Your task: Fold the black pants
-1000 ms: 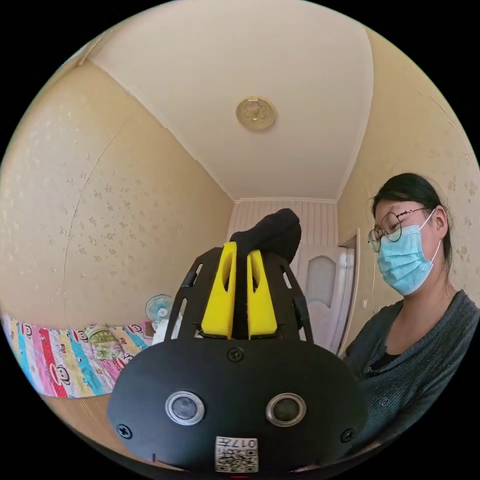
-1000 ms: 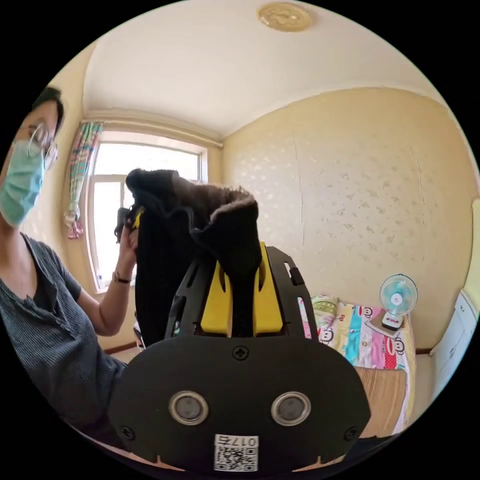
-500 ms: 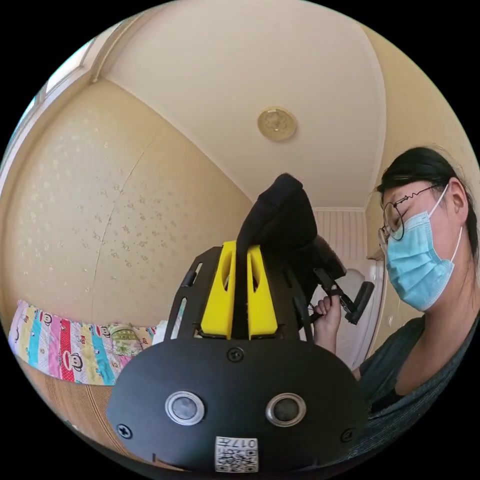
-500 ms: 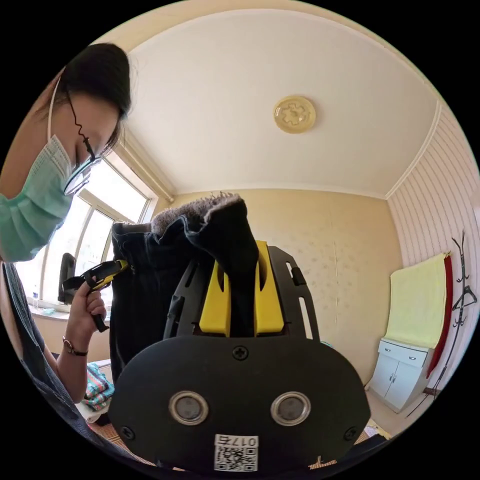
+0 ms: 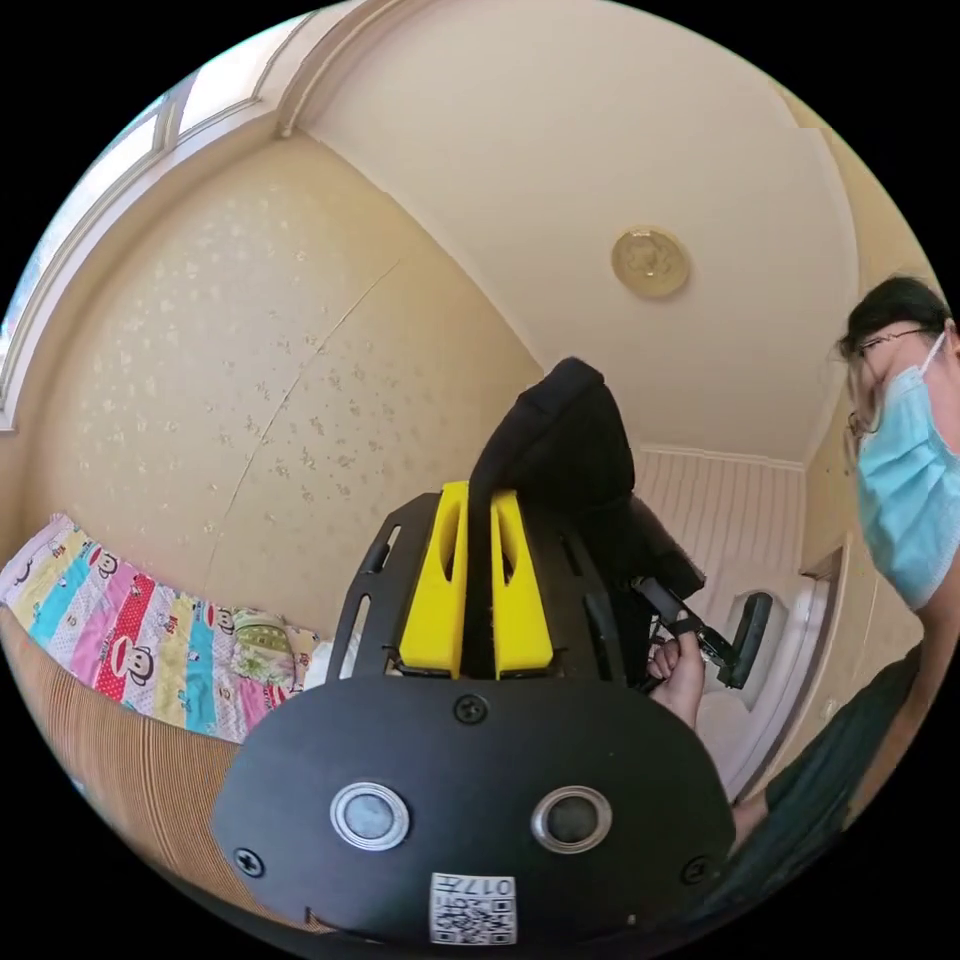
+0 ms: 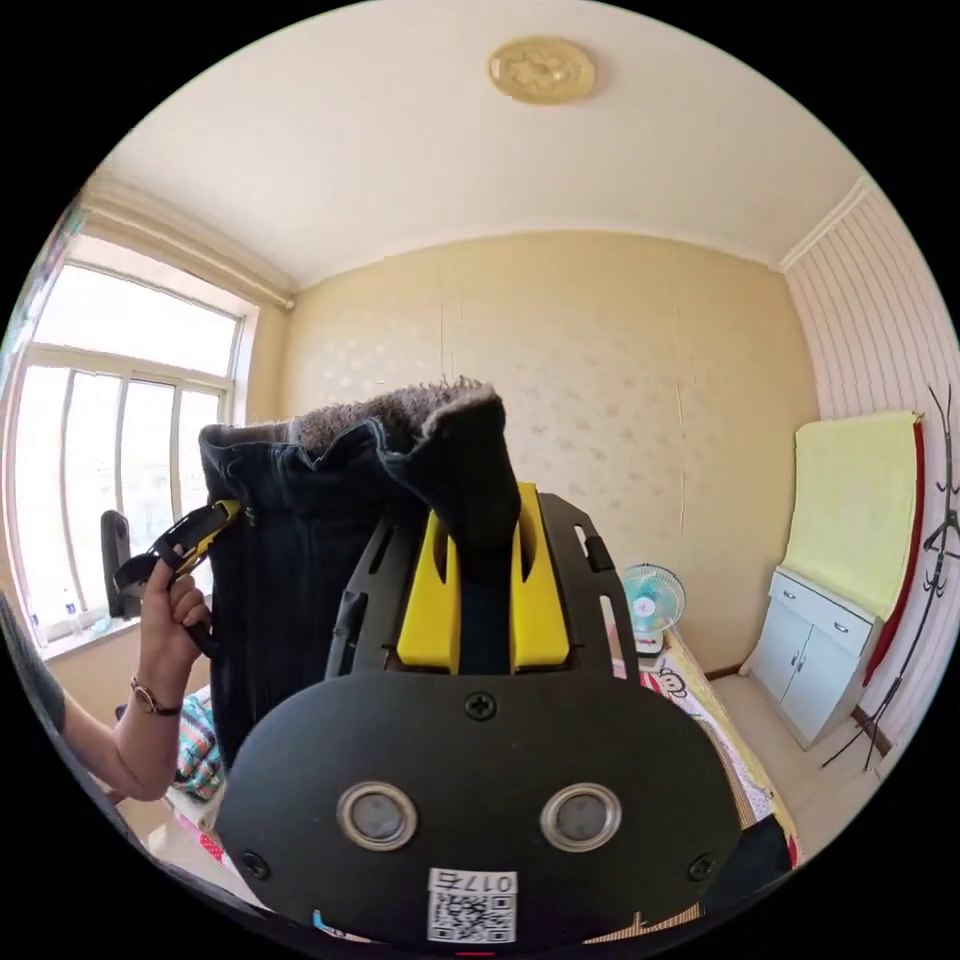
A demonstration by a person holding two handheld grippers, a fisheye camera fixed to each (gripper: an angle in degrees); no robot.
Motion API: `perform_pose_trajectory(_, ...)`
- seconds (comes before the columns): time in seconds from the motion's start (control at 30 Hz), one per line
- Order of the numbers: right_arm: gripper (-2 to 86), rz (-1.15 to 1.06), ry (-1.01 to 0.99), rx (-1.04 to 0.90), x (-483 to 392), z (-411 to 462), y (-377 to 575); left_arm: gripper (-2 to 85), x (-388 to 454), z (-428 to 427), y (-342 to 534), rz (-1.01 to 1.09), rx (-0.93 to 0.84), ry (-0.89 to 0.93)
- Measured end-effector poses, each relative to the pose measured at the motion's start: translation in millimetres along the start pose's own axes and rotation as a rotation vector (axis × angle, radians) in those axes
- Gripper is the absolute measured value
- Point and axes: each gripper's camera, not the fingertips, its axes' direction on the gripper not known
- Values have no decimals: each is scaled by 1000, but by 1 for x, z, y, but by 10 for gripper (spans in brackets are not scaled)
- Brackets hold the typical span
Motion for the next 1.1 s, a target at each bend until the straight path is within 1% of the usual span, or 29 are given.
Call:
perform_pose_trajectory(0.03, 98, 20, 11, -106, 30, 78, -2, 45, -19, 30, -8, 7, -37, -23)
perform_pose_trajectory(0.07, 98, 43, 6, -263, 60, 156, 4, 53, -64, 90, -22, -3, -125, -72)
perform_pose_trajectory(0.1, 97, 57, 3, -340, 73, 190, 11, 70, -116, 148, -28, -47, -243, -134)
perform_pose_trajectory(0.13, 92, 80, 10, -444, 96, 240, 34, 79, -142, 172, -28, -75, -302, -165)
perform_pose_trajectory(0.2, 81, 134, -13, -539, 120, 278, 86, 79, -238, 223, -2, -187, -477, -284)
perform_pose_trajectory(0.27, 70, 106, -183, -663, 130, 295, 180, 77, -297, 219, 43, -259, -543, -298)
perform_pose_trajectory(0.3, 69, 102, -199, -699, 131, 297, 209, 77, -327, 206, 81, -274, -585, -296)
perform_pose_trajectory(0.33, 66, 98, -217, -796, 132, 299, 273, 77, -340, 198, 104, -275, -612, -310)
perform_pose_trajectory(0.37, 64, 105, -226, -922, 134, 299, 345, 76, -367, 180, 154, -281, -696, -369)
perform_pose_trajectory(0.4, 63, 115, -229, -988, 135, 298, 381, 76, -395, 162, 209, -308, -813, -440)
perform_pose_trajectory(0.43, 63, 149, -233, -1114, 138, 290, 451, 76, -409, 151, 237, -335, -874, -471)
perform_pose_trajectory(0.47, 63, 195, -243, -1224, 141, 276, 517, 76, -435, 127, 292, -403, -988, -506)
perform_pose_trajectory(0.5, 64, 216, -249, -1274, 142, 267, 547, 77, -457, 100, 343, -468, -1078, -516)
perform_pose_trajectory(0.53, 65, 252, -238, -1360, 143, 244, 602, 77, -465, 86, 368, -493, -1120, -517)
perform_pose_trajectory(0.57, 68, 262, -204, -1435, 144, 219, 646, 78, -478, 61, 412, -527, -1216, -527)
perform_pose_trajectory(0.6, 69, 259, -179, -1472, 143, 206, 665, 81, -487, 40, 450, -545, -1316, -560)
perform_pose_trajectory(0.67, 77, 263, -97, -1572, 142, 149, 724, 87, -491, 14, 497, -549, -1436, -561)
perform_pose_trajectory(0.7, 78, 272, -92, -1594, 140, 133, 738, 88, -489, 2, 522, -546, -1502, -526)
perform_pose_trajectory(0.73, 78, 269, -102, -1657, 135, 105, 765, 89, -486, -3, 533, -545, -1532, -505)
perform_pose_trajectory(0.77, 75, 217, -91, -1745, 127, 79, 794, 89, -480, -12, 554, -531, -1601, -465)
perform_pose_trajectory(0.8, 72, 182, -75, -1794, 123, 65, 810, 88, -475, -22, 574, -506, -1685, -459)
perform_pose_trajectory(0.83, 67, 145, -55, -1756, 117, 36, 819, 87, -473, -28, 584, -495, -1731, -473)
perform_pose_trajectory(0.87, 55, 147, -31, -1706, 116, 11, 816, 80, -468, -42, 585, -451, -1715, -513)
perform_pose_trajectory(0.9, 49, 172, -38, -1711, 116, 2, 817, 69, -461, -59, 574, -433, -1629, -551)
perform_pose_trajectory(0.93, 40, 238, -63, -1721, 119, -15, 818, 60, -459, -65, 573, -450, -1624, -565)
perform_pose_trajectory(0.97, 34, 292, -109, -1738, 122, -33, 820, 44, -456, -74, 576, -497, -1664, -525)
perform_pose_trajectory(1.0, 33, 306, -145, -1756, 122, -41, 822, 40, -451, -81, 580, -545, -1715, -437)
perform_pose_trajectory(1.07, 30, 334, -276, -1873, 122, -72, 831, 36, -440, -94, 579, -584, -1735, -310)
perform_pose_trajectory(1.1, 31, 329, -297, -1896, 122, -80, 831, 35, -435, -105, 579, -600, -1773, -274)
